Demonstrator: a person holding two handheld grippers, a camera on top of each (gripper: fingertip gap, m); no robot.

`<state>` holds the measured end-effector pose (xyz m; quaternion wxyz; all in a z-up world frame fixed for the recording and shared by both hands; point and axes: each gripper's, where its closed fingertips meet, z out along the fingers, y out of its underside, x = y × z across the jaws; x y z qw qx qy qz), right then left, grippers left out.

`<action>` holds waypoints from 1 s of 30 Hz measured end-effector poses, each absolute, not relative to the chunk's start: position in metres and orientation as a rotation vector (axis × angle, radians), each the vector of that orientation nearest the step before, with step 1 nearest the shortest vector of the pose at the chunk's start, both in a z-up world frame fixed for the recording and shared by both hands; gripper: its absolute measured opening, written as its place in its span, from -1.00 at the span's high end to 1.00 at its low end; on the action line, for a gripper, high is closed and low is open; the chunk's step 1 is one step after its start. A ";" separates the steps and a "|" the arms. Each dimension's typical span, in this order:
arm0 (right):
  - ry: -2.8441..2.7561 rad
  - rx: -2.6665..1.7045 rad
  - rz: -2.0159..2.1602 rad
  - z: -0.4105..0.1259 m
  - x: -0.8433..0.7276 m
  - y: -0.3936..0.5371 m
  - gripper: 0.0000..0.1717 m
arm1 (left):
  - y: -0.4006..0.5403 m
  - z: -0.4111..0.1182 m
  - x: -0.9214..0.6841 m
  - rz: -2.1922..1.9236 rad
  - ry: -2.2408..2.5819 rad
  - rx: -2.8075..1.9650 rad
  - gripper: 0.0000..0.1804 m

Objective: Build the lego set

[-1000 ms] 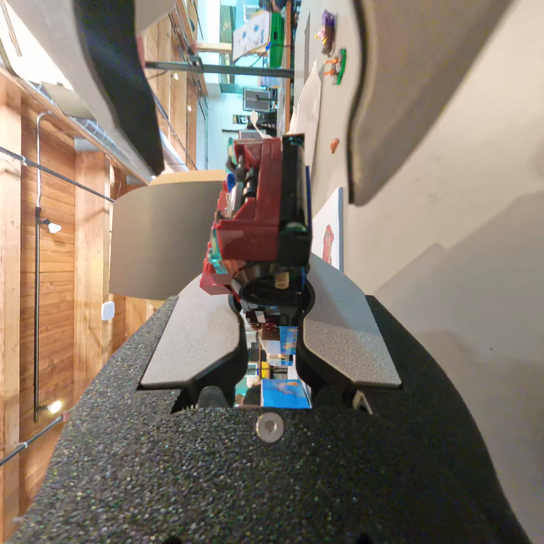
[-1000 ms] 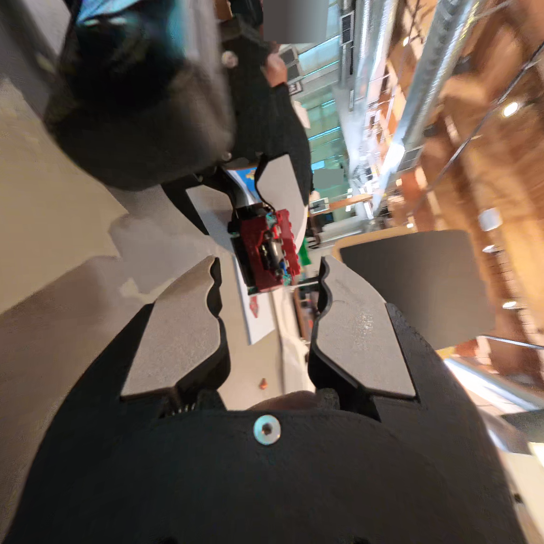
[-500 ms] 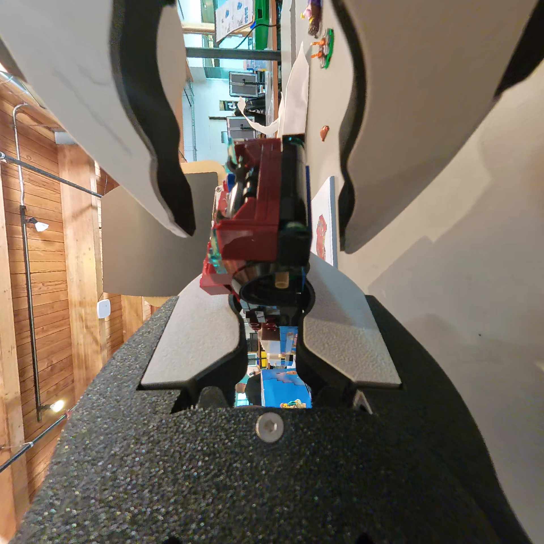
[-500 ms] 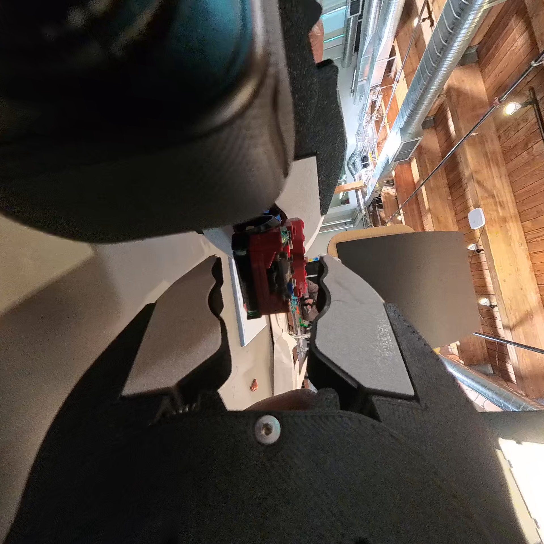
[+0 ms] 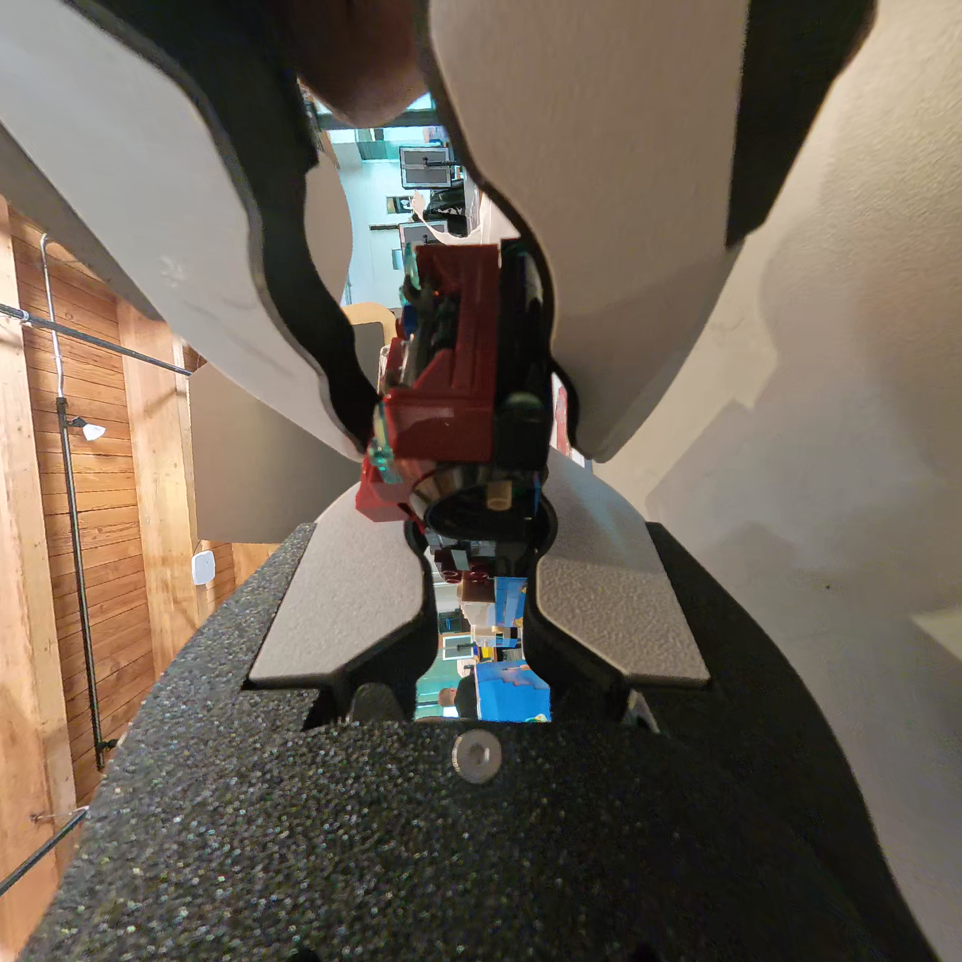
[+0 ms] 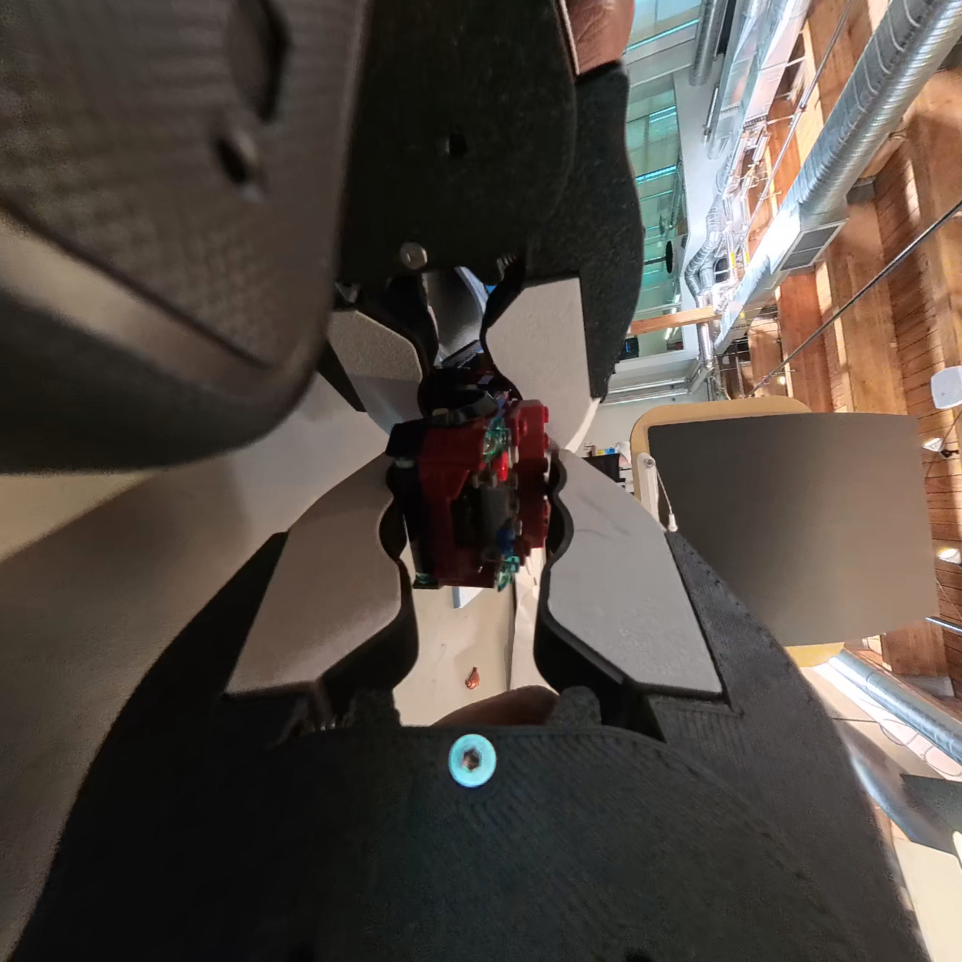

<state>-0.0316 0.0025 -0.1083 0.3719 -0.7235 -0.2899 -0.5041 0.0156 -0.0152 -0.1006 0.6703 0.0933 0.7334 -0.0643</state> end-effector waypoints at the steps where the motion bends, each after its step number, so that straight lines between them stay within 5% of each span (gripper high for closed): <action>1: -0.744 -1.850 -1.300 -0.108 -0.031 0.002 0.39 | -0.015 -0.100 0.016 -0.147 1.652 0.206 0.61; 30: -0.819 -1.856 -1.294 -0.106 -0.028 0.000 0.45 | -0.016 -0.105 0.016 -0.198 1.705 0.152 0.61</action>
